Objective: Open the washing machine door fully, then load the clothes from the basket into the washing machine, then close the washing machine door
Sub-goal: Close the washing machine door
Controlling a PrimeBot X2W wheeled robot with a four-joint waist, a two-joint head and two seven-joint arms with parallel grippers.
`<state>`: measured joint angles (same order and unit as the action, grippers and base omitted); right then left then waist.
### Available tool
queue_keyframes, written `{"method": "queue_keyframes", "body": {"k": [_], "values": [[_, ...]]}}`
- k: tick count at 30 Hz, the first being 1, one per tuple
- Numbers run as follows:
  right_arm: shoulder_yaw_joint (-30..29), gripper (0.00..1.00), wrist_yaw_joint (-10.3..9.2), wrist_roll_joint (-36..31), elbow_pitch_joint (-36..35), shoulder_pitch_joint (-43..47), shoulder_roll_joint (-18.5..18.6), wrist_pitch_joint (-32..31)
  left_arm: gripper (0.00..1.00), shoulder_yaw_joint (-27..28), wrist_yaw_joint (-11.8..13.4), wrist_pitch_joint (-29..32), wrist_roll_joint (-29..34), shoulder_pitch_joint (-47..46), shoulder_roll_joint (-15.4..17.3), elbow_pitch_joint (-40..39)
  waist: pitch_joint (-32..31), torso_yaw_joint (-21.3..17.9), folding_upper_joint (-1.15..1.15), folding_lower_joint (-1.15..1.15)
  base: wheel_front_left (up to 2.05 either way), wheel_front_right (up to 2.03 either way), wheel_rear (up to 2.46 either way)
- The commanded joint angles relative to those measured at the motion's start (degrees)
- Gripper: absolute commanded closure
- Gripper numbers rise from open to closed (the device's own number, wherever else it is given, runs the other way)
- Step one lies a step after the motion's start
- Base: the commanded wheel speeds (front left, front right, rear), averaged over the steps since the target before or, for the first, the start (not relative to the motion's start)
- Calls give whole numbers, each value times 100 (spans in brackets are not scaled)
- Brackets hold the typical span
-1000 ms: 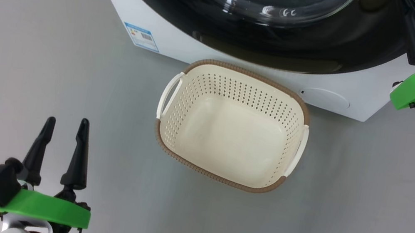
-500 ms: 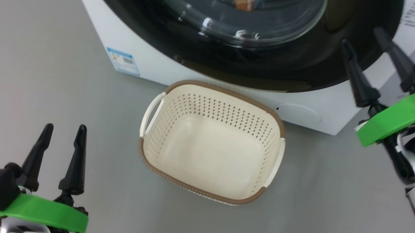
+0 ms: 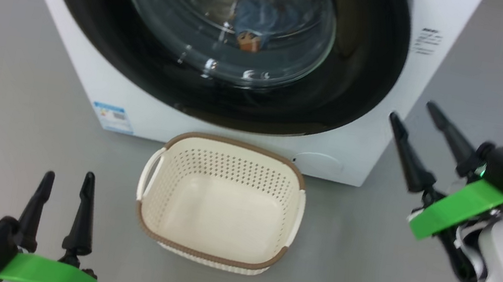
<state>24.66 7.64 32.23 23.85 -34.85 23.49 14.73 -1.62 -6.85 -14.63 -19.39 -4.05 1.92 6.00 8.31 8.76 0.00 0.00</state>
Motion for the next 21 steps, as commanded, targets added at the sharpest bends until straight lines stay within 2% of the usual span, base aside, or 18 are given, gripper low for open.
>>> {"method": "queue_keyframes", "body": {"k": [1, 14, 21], "values": [[19, 0, -15, -41, -178, 181, -30, 27, 0, 201, -22, -37, 36, -19, 96, -99, -235, -235, 0, 0, 0, 0, 0], [-158, 0, -15, -145, -667, 1240, -218, 27, 0, 319, -32, -37, 91, 298, 96, -84, -780, -716, 0, 0, 0, 0, 0], [-513, 0, -15, -245, -887, 1782, -359, 27, 0, 351, -30, -37, 91, 423, 96, -165, -899, -830, 0, 0, 0, 0, 0]]}}
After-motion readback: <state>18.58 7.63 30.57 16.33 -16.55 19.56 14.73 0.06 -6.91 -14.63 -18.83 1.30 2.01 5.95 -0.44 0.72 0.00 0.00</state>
